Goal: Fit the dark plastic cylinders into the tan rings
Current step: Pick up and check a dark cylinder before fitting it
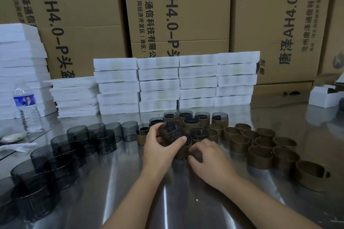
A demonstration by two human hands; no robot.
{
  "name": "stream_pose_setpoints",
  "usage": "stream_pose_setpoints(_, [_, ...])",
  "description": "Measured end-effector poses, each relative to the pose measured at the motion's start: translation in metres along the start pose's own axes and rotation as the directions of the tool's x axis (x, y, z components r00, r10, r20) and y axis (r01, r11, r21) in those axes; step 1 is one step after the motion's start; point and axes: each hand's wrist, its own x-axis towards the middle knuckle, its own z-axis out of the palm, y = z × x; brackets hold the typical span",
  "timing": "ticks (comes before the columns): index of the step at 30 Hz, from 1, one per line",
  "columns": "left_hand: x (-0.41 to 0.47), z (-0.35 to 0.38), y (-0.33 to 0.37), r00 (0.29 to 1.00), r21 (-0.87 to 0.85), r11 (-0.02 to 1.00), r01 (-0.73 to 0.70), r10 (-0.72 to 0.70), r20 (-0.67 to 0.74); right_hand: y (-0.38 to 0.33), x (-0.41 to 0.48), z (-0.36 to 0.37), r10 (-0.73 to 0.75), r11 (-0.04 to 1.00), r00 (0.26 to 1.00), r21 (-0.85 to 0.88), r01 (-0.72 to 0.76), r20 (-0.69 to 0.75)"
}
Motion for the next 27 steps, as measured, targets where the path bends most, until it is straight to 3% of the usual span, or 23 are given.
stream_pose_setpoints(2, [-0.004, 0.004, 0.003, 0.999, -0.023, 1.000, 0.004, -0.003, 0.037, 0.003, 0.002, 0.001, 0.089, 0.995, 0.994, 0.045, -0.087, -0.065])
stream_pose_setpoints(5, [-0.007, 0.010, 0.003, 0.995, -0.040, 0.999, 0.031, -0.027, 0.100, 0.015, 0.008, 0.001, 0.235, 0.942, 0.968, 0.267, -0.204, -0.087])
stream_pose_setpoints(9, [-0.013, 0.012, 0.000, 0.968, 0.005, 0.998, 0.066, -0.066, 0.243, 0.028, 0.015, -0.003, 0.276, 0.820, 0.957, 0.496, -0.285, 0.094])
stream_pose_setpoints(16, [-0.011, 0.012, -0.007, 0.954, 0.083, 0.994, 0.076, -0.097, 0.284, 0.042, 0.020, 0.005, 0.202, 0.701, 0.936, 0.625, -0.344, 0.289])
stream_pose_setpoints(21, [-0.011, 0.012, -0.009, 0.960, 0.167, 0.984, 0.056, -0.099, 0.263, 0.040, 0.018, 0.014, 0.051, 0.807, 0.941, 0.541, -0.236, 0.333])
stream_pose_setpoints(23, [-0.009, 0.011, -0.011, 0.968, 0.188, 0.980, 0.068, -0.111, 0.225, 0.042, 0.018, 0.017, 0.059, 0.854, 0.949, 0.477, -0.208, 0.309])
stream_pose_setpoints(27, [-0.005, 0.009, -0.016, 0.978, 0.229, 0.972, 0.060, -0.103, 0.180, 0.042, 0.018, 0.016, 0.122, 0.846, 0.965, 0.484, -0.223, 0.231])
